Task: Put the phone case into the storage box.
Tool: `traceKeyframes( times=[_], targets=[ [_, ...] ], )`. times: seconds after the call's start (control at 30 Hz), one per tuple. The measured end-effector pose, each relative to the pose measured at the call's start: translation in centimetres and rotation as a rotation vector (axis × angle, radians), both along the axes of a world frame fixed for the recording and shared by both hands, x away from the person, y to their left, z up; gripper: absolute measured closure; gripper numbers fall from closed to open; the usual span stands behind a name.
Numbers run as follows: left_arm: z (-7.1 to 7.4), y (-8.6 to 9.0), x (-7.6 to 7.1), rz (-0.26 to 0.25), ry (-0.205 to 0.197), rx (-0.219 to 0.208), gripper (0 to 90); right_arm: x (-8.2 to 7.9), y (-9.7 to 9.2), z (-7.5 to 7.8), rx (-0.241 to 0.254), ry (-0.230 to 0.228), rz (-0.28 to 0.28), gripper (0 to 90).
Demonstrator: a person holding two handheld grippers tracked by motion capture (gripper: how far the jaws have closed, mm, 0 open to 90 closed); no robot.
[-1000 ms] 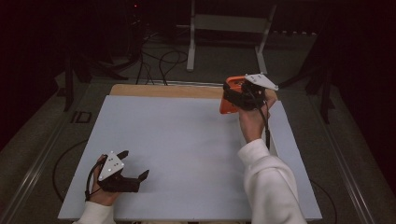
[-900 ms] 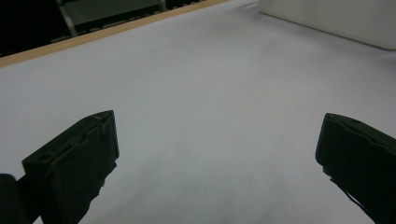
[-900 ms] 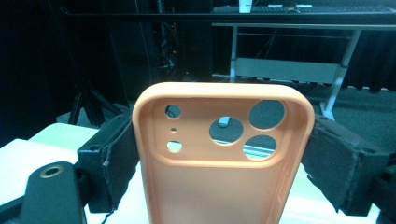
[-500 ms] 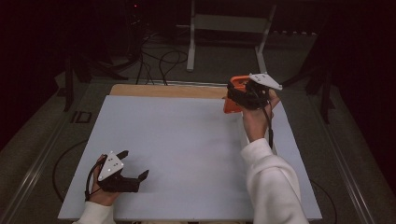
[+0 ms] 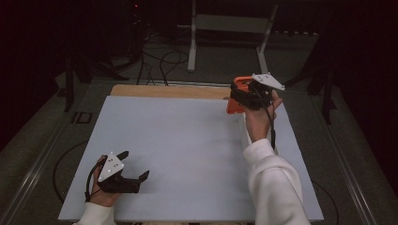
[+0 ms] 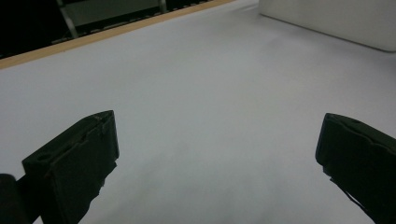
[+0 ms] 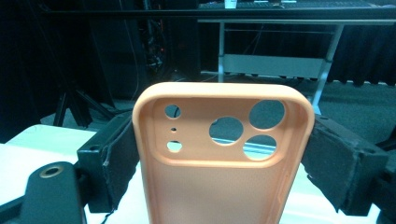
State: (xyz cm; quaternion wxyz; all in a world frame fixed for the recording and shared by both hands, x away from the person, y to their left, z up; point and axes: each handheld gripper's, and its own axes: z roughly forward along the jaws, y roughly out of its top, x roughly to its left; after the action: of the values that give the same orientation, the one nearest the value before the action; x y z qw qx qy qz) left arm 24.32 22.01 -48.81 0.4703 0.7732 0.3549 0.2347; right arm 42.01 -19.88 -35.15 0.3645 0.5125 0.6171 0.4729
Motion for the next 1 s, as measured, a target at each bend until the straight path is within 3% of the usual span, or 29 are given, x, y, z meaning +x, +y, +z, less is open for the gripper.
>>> traceKeyframes(
  times=[1.0],
  targets=[
    [0.0, 0.0, 0.0, -0.005, -0.004, -0.004, 0.2, 0.4, -2.5, -0.1, -0.009, 0.003, -0.069, 16.3]
  ],
)
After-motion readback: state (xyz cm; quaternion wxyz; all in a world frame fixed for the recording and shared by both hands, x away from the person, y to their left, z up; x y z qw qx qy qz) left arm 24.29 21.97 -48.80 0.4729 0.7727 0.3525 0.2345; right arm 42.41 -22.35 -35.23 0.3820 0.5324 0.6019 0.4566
